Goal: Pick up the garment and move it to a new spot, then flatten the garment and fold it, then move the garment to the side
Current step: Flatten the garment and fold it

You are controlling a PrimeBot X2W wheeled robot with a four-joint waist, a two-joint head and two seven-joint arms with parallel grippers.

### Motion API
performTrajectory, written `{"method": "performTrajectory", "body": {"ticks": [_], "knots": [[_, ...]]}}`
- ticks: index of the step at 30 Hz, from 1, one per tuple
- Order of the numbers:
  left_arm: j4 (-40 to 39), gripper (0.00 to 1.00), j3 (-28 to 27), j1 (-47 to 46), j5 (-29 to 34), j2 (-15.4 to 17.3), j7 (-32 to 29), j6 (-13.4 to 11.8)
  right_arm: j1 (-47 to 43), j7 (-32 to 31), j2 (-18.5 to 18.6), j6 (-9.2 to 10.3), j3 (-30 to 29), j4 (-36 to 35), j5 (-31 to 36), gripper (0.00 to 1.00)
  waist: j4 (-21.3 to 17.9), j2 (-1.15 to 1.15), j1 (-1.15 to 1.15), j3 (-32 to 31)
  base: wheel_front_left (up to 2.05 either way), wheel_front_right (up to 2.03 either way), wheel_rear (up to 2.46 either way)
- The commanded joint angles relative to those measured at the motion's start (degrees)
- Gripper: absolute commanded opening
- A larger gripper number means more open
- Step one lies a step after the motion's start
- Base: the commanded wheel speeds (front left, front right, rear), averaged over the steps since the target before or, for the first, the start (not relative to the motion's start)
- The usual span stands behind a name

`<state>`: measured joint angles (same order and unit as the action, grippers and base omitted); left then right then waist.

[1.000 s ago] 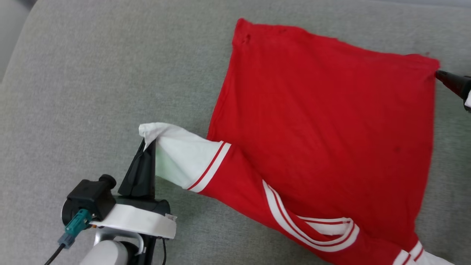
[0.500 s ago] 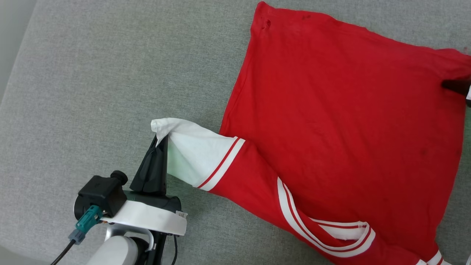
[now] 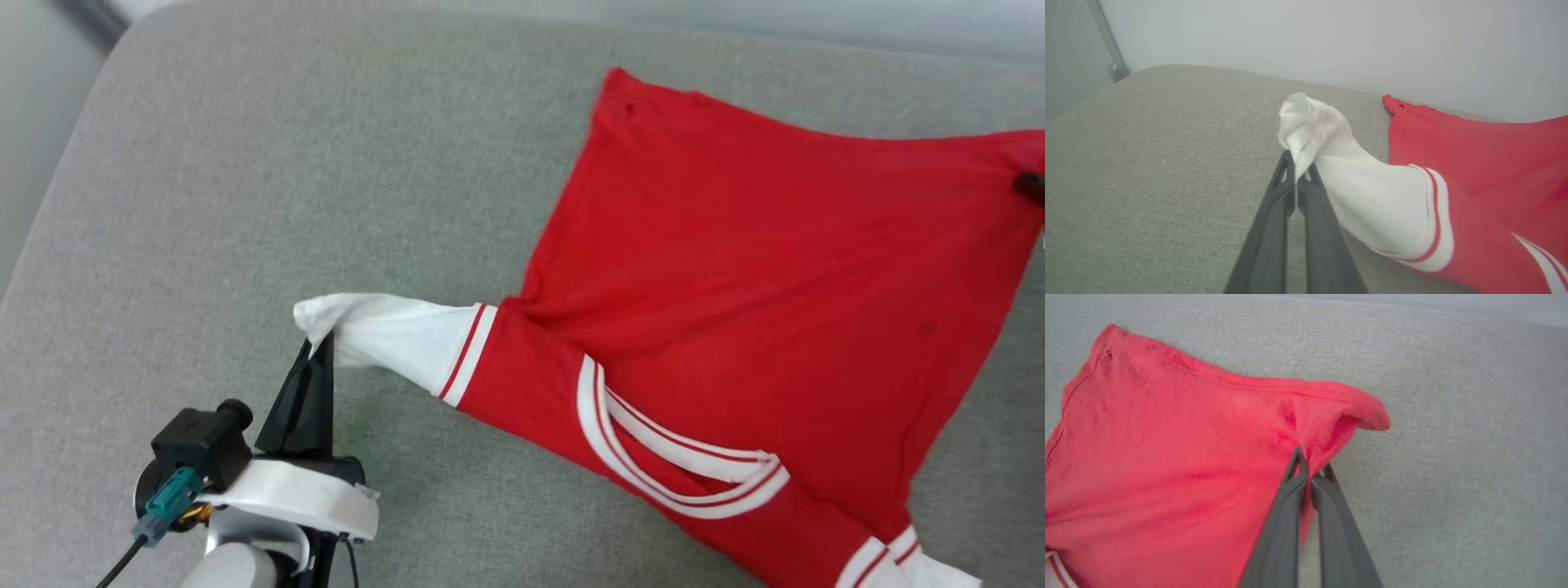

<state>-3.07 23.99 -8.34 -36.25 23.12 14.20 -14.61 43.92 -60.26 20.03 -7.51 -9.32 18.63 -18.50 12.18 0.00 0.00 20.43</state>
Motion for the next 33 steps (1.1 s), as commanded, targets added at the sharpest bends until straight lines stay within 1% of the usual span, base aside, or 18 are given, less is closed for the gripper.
{"method": "performTrajectory", "body": {"ticks": [1, 4, 9, 14, 15, 20, 24, 25, 26, 27, 30, 33], "knots": [[0.6, 0.0, -0.4, 1.1, -0.6, 0.5, -0.1, -0.4, -3.0, 0.5, 1.6, 0.04, 0.9, -2.2, -1.3, 0.0, -2.5, 0.0, 0.0, -3.8, 0.0, 0.0, 0.0], [1.6, 0.0, -0.9, 2.5, -1.3, 1.0, -0.3, -0.5, -7.5, 0.5, 3.9, 0.04, 1.1, -6.6, -3.1, 0.0, -4.4, 0.0, 0.0, -6.6, 0.0, 0.0, 0.0], [2.9, 0.0, -1.7, 5.2, -2.8, 1.5, -0.6, -0.8, -18.4, -0.7, 5.5, 0.04, -1.1, -14.4, -5.1, 0.0, -7.9, 0.0, 0.0, -10.9, 0.0, 0.0, 0.0], [4.0, 0.0, -2.9, 7.9, -4.1, 2.9, -1.1, -1.1, -32.2, -2.0, 3.9, 0.04, -4.4, -20.8, -6.2, 0.0, -11.6, 0.0, 0.0, -13.8, 0.0, 0.0, 0.0], [4.0, 0.0, -2.9, 7.9, -4.1, 2.9, -1.1, -1.1, -32.2, -2.0, 3.9, 0.04, -4.4, -20.8, -6.2, 0.0, -11.6, 0.0, 0.0, -13.8, 0.0, 0.0, 0.0], [5.1, 0.0, -3.8, 9.4, -5.1, 3.7, -1.4, -1.2, -45.8, -1.7, -0.5, 0.04, -6.1, -24.1, -6.9, 0.0, -14.4, 0.0, 0.0, -15.1, 0.0, 0.0, 0.0], [6.0, 0.0, -4.2, 9.7, -5.6, 4.2, -1.5, -1.1, -54.5, -1.1, -5.4, 0.04, -6.0, -23.5, -6.7, 0.0, -16.0, 0.0, 0.0, -15.9, 0.0, 0.0, 0.0], [6.1, 0.0, -4.2, 9.9, -5.7, 4.2, -1.6, -1.1, -55.9, -0.6, -6.7, 0.04, -6.0, -23.2, -7.0, 0.17, -16.3, 0.0, 0.0, -16.0, 0.0, 0.0, 0.0], [6.1, 0.0, -4.2, 9.9, -5.7, 4.3, -1.8, -1.0, -56.9, -0.1, -7.6, 0.04, -5.8, -22.9, -7.1, 0.78, -16.7, 0.0, 0.0, -16.0, 0.0, 0.0, 0.0], [6.2, 0.0, -4.1, 9.9, -5.8, 4.4, -1.8, -0.9, -57.5, 0.9, -8.5, 0.04, -5.7, -22.8, -7.2, 1.0, -16.9, 0.0, 0.0, -16.1, 0.0, 0.0, 0.0], [6.1, 0.0, -3.9, 10.1, -5.9, 4.5, -2.2, -1.0, -57.6, 5.5, -10.2, 0.04, -5.8, -22.9, -7.3, 1.0, -17.7, 0.0, 0.0, -16.3, 0.0, 0.0, 0.0], [5.8, 0.0, -3.7, 10.1, -5.8, 4.8, -2.7, -1.2, -55.7, 12.8, -10.3, 0.04, -5.8, -23.6, -6.6, 1.0, -18.1, 0.0, 0.0, -16.1, 0.0, 0.0, 0.0]]}}
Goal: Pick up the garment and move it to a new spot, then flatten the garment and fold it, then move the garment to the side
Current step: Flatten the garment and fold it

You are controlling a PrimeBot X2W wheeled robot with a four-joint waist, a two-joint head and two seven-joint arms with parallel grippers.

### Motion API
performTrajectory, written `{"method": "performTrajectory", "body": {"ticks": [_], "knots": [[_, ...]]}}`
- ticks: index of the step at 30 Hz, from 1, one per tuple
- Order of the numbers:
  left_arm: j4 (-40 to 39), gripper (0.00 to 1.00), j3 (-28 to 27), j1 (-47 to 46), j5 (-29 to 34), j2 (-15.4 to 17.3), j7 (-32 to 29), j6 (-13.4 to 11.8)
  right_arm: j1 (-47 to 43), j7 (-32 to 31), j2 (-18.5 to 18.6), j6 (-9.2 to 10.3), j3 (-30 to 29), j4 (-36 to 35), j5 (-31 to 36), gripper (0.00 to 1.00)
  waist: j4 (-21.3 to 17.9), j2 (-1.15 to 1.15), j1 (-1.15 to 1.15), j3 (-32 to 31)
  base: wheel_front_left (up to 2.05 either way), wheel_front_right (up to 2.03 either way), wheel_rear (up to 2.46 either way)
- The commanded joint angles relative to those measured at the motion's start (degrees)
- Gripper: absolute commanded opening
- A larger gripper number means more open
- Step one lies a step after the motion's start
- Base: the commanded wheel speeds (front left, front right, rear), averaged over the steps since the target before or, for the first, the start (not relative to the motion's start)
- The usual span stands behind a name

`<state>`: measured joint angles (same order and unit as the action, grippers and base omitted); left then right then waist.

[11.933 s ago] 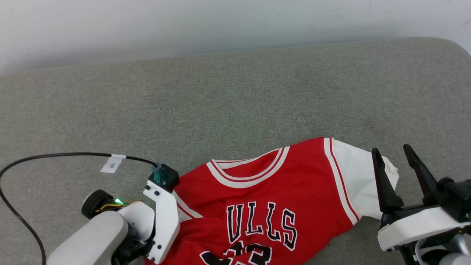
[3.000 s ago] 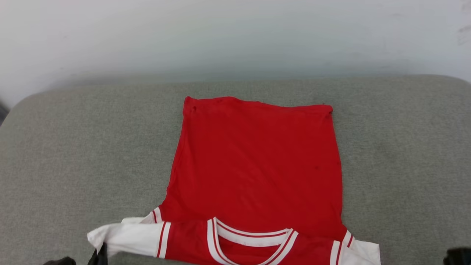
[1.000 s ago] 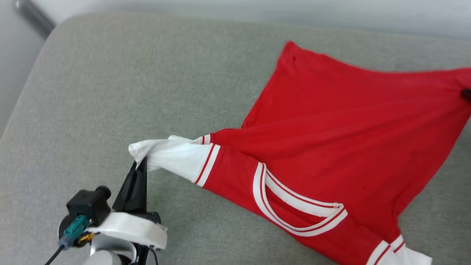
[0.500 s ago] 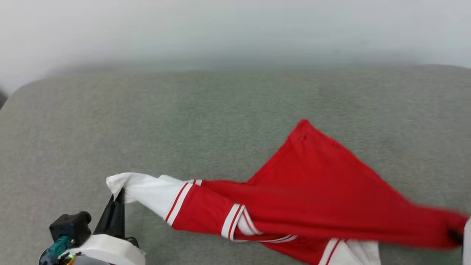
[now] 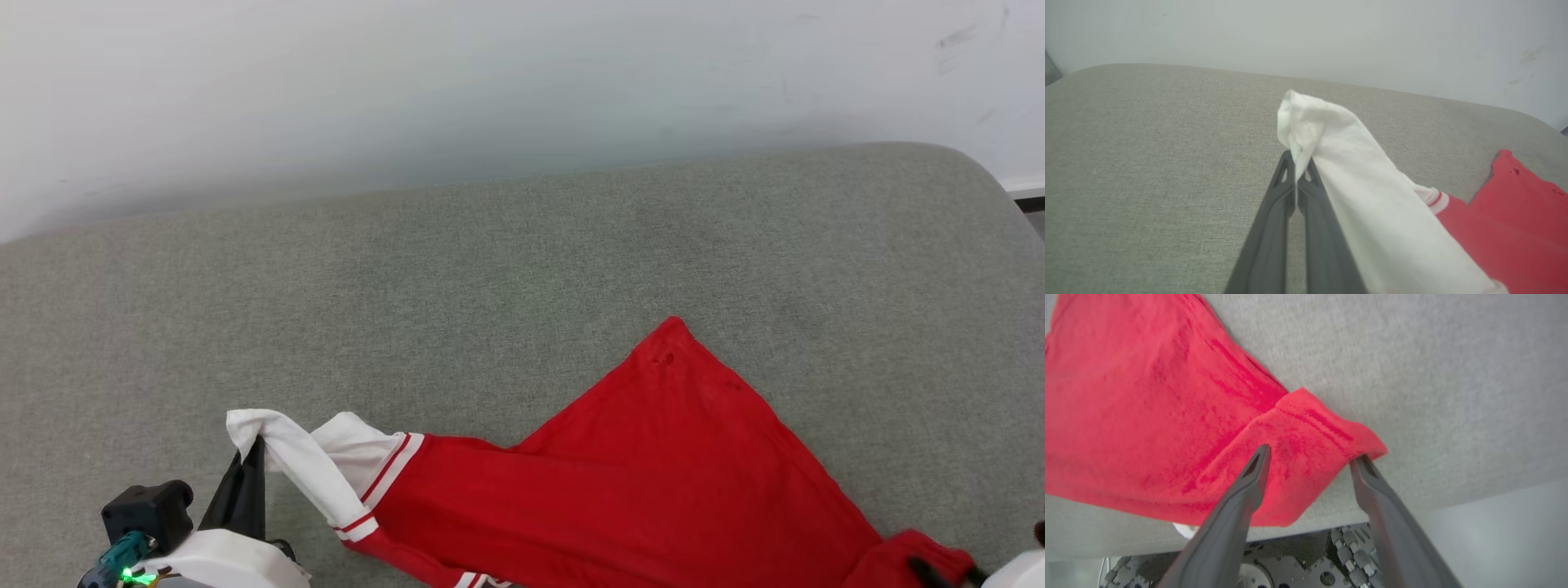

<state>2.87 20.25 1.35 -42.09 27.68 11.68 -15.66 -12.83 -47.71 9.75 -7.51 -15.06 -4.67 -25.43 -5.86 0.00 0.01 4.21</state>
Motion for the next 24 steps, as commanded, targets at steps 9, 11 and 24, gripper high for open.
{"method": "performTrajectory", "body": {"ticks": [9, 11, 24], "knots": [[-2.8, 0.0, 0.7, -3.3, 1.7, 0.7, -0.5, -0.2, 12.4, 25.5, 1.1, 0.04, 1.3, 2.2, 0.8, 1.0, 1.2, 0.0, -0.01, 4.4, 0.0, 0.0, 0.0], [-3.6, 0.0, 1.1, -4.5, 2.2, 0.5, -0.5, -0.3, 15.8, 27.6, 1.9, 0.03, 2.6, 3.4, 0.0, 1.0, 1.7, 0.0, -0.01, 5.6, 0.0, 0.0, 0.0], [-5.7, 0.0, 4.6, -12.3, 5.3, -2.5, 0.3, 1.4, 37.1, 0.8, 10.6, 0.04, 13.8, 10.0, -5.1, 1.0, 7.9, 0.0, -0.01, 14.1, 0.0, 0.0, 0.0]]}}
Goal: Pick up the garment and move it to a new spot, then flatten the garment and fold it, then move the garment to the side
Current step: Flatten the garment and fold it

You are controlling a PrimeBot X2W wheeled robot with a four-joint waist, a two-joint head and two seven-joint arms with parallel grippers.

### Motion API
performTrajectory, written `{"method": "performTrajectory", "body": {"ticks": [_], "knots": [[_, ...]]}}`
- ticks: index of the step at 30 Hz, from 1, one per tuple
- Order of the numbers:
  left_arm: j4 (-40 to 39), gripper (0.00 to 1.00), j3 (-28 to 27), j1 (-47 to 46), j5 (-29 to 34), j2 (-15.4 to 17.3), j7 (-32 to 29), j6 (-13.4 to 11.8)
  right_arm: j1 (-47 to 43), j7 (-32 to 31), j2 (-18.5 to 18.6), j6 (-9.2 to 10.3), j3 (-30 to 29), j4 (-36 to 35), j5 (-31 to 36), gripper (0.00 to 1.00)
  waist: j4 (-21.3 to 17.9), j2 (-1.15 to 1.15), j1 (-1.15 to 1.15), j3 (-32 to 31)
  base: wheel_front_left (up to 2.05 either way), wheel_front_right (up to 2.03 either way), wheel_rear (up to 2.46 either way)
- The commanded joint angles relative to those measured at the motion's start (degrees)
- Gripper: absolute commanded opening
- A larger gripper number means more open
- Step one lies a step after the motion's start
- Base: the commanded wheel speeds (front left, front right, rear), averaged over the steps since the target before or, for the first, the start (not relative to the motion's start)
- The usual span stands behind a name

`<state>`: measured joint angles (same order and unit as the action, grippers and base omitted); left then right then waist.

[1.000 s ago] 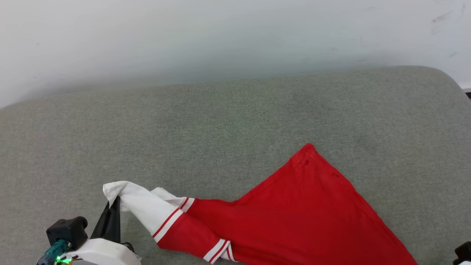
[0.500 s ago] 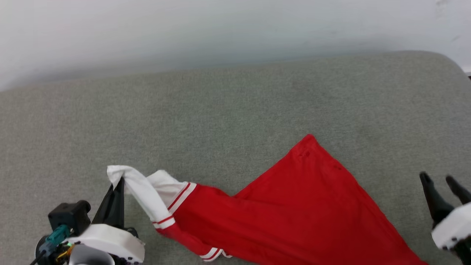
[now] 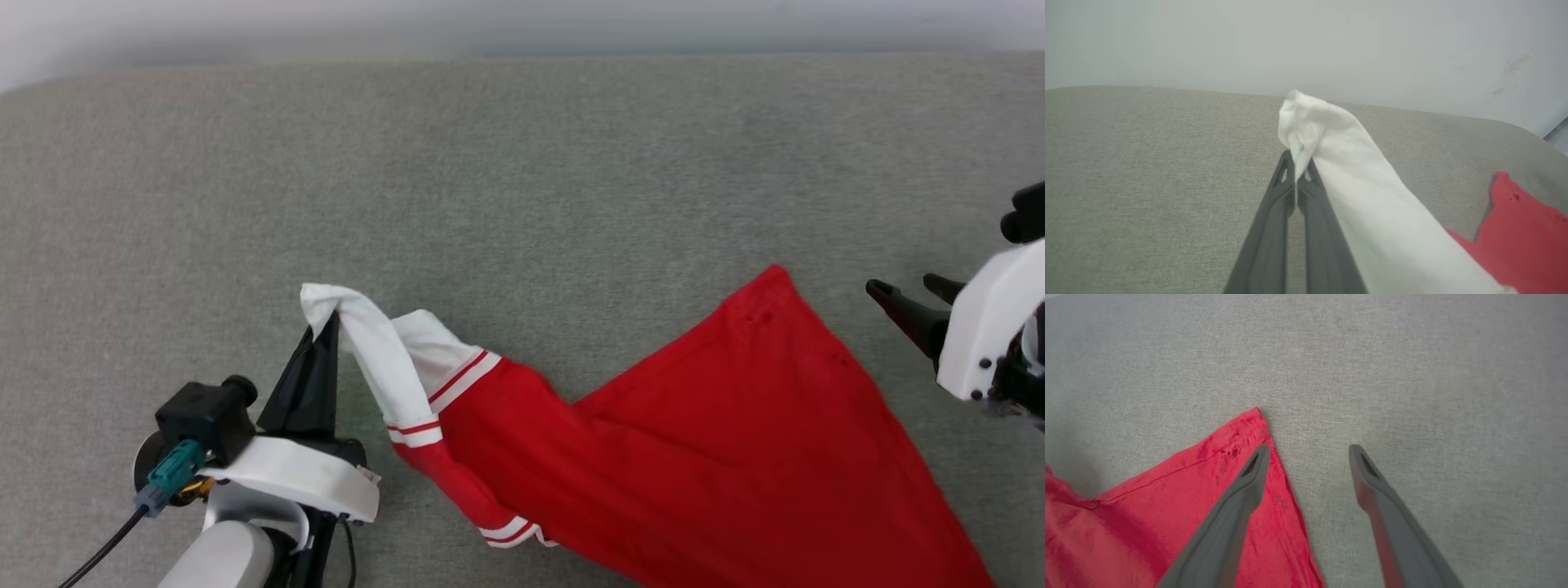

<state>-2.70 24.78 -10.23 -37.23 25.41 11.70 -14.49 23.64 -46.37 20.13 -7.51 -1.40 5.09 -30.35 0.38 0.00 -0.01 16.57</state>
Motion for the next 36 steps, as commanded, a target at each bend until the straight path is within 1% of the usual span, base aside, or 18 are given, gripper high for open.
{"method": "performTrajectory", "body": {"ticks": [1, 3, 6, 10, 14, 15, 16, 18, 21, 25, 29, 33, 36], "knots": [[0.0, 0.0, 0.2, -1.4, 0.5, -0.4, 0.3, 0.4, 1.8, -3.2, 0.2, 0.03, 0.3, 0.6, 0.2, 1.0, 2.2, 0.0, 0.01, 2.3, 0.0, 0.0, 0.0], [0.1, 0.0, 0.7, -2.4, 0.9, -0.9, 0.6, 0.7, 3.8, -8.7, -0.8, 0.03, 0.2, 1.8, 0.3, 1.0, 3.1, 0.0, 0.01, 3.6, 0.0, 0.0, 0.0], [0.6, 0.0, 1.4, -4.3, 1.2, -1.7, 0.7, 1.5, 5.8, -13.8, -1.7, 0.03, 1.1, 2.8, 1.2, 1.0, 4.5, 0.0, 0.01, 5.6, 0.0, 0.0, 0.0], [1.2, 0.0, 1.9, -5.9, 1.6, -2.4, 1.2, 2.3, 7.2, -16.9, -2.6, 0.03, 3.2, 4.8, 2.0, 1.0, 5.5, 0.0, 0.01, 7.3, 0.0, 0.0, 0.0], [2.2, 0.0, 2.0, -6.7, 1.6, -3.0, 1.6, 2.7, 6.0, -19.5, -3.5, 0.03, 5.7, 8.5, 2.2, 1.0, 6.0, 0.0, 0.01, 8.0, 0.0, 0.0, 0.0], [2.4, 0.0, 2.1, -6.8, 1.5, -3.1, 1.7, 2.7, 5.8, -19.9, -3.7, 0.03, 6.3, 9.2, 1.9, 0.78, 6.1, 0.0, 0.01, 8.0, 0.0, 0.0, 0.0], [2.6, 0.0, 2.1, -6.8, 1.4, -3.2, 1.7, 2.8, 5.8, -20.0, -3.8, 0.03, 7.0, 9.6, 1.7, 0.41, 6.2, 0.0, 0.01, 8.1, 0.0, 0.0, 0.0], [3.1, 0.0, 2.2, -6.8, 1.3, -3.4, 1.8, 3.0, 5.8, -19.5, -3.9, 0.02, 7.9, 10.0, 1.2, 0.0, 6.3, 0.0, 0.01, 7.9, 0.0, 0.0, 0.0], [3.9, 0.0, 2.2, -6.7, 1.1, -3.4, 1.9, 3.2, 6.8, -18.0, -3.4, 0.02, 8.6, 9.8, 0.6, 0.0, 6.2, 0.0, 0.01, 7.2, 0.0, 0.0, 0.0], [4.6, 0.0, 1.8, -6.6, 0.8, -2.8, 1.9, 3.2, 8.8, -14.9, -1.5, 0.03, 9.7, 9.6, -0.5, 0.0, 5.8, 0.0, 0.01, 5.6, 0.0, 0.0, 0.0], [5.1, 0.0, 1.3, -7.6, 1.0, -1.5, 1.5, 3.4, 10.5, -10.6, 0.2, 0.03, 10.6, 9.0, -1.1, 0.0, 5.0, 0.0, 0.01, 2.6, 0.0, 0.0, 0.0], [5.4, 0.0, 0.0, -10.0, 0.9, 0.4, 0.6, 3.8, 11.6, -5.4, 1.2, 0.03, 11.4, 8.6, -0.2, 0.0, 3.8, 0.0, 0.01, -0.9, 0.0, 0.0, 0.0], [5.7, 0.0, -1.1, -12.9, 0.2, 1.5, -0.7, 4.8, 13.2, -1.4, 1.7, 0.03, 11.0, 9.2, 0.5, 0.0, 2.8, 0.0, 0.01, -3.5, 0.0, 0.0, 0.0]]}}
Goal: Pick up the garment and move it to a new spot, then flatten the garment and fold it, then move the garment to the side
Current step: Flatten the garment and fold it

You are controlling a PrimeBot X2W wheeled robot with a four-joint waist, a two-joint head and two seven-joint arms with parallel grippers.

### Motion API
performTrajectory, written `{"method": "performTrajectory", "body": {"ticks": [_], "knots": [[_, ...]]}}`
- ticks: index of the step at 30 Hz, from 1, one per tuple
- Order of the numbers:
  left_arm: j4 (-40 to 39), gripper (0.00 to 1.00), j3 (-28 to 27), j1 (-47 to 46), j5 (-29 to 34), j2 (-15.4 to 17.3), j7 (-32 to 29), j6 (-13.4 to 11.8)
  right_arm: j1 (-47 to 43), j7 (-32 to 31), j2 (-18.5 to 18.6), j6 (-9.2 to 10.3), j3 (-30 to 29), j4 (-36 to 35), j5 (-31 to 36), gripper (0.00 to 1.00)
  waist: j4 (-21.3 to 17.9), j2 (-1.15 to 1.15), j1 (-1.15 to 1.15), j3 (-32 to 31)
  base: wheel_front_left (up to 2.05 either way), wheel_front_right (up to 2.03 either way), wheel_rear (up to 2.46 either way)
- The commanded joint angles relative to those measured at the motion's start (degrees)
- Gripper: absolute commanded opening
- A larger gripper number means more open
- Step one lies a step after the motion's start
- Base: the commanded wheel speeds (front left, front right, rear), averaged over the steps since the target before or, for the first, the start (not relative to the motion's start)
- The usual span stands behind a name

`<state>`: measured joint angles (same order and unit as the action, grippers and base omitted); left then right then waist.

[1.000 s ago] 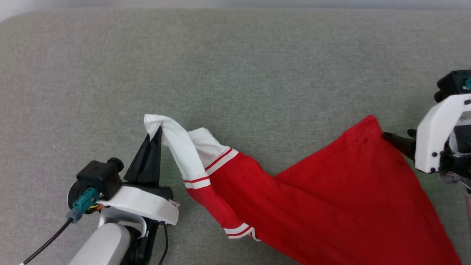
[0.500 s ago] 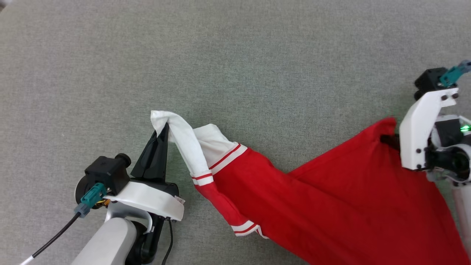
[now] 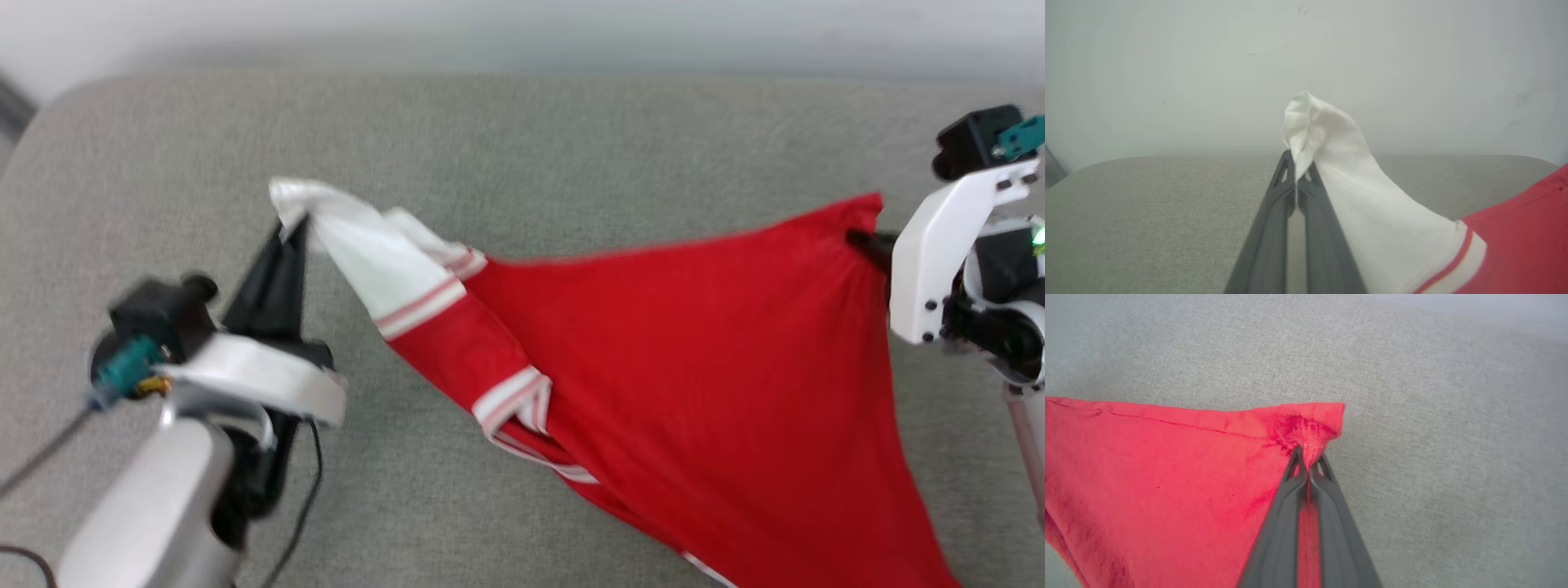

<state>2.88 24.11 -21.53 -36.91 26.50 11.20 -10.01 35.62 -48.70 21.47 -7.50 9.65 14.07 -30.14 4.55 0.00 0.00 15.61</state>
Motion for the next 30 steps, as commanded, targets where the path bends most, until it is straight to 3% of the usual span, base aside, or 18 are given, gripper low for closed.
{"method": "performTrajectory", "body": {"ticks": [1, 10, 17, 30], "knots": [[0.6, 0.0, -1.0, -2.6, -0.7, 0.6, -0.5, 0.4, 1.8, 2.4, 0.4, 0.02, 0.1, 0.6, 0.6, 0.0, -1.9, 0.0, 0.0, -3.5, 0.0, 0.0, 0.0], [4.6, 0.0, -3.0, -17.3, -0.6, 2.1, -4.6, 2.0, 9.8, 12.2, 1.3, 0.02, -0.3, 4.6, 3.4, 0.0, -5.0, 0.0, 0.0, -7.7, 0.0, 0.0, 0.0], [10.8, 0.0, -2.4, -29.8, 0.0, 1.4, -7.6, 4.2, 17.5, 16.9, 2.0, 0.03, -0.2, 6.1, 5.5, 0.0, -6.5, 0.0, 0.0, -5.7, 0.0, 0.0, 0.0], [25.2, 0.0, -1.3, -58.8, 6.2, 1.5, -6.6, 7.4, 38.5, 28.0, 2.3, 0.03, -0.1, 10.6, 10.3, 0.0, -8.9, 0.0, 0.0, 8.1, 0.0, 0.0, 0.0]]}}
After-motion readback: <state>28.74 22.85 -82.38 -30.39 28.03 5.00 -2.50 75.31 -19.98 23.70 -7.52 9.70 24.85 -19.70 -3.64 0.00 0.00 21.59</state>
